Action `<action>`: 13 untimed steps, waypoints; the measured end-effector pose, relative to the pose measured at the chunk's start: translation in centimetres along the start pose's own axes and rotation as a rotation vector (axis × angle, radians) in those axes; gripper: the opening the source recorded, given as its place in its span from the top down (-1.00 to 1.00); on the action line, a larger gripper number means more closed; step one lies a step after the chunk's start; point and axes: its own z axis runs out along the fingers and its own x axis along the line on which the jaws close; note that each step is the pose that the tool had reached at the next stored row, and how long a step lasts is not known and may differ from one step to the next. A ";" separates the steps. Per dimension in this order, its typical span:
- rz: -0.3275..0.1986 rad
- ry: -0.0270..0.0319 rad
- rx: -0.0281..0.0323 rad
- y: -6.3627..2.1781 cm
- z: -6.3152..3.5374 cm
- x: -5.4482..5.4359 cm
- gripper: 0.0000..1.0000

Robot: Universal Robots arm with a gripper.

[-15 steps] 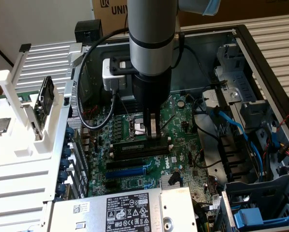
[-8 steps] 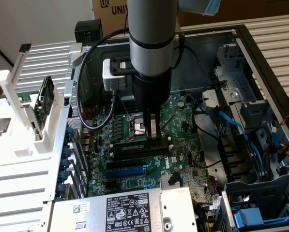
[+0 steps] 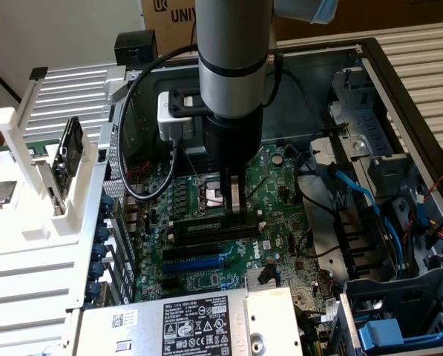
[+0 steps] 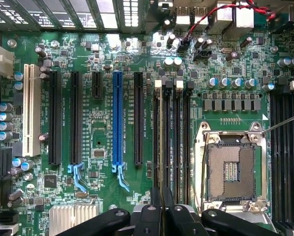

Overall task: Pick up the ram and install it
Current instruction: 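Insert the ram into the slot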

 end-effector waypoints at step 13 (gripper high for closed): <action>-0.002 0.0002 -0.0002 0.00 0.06 0.0 0.76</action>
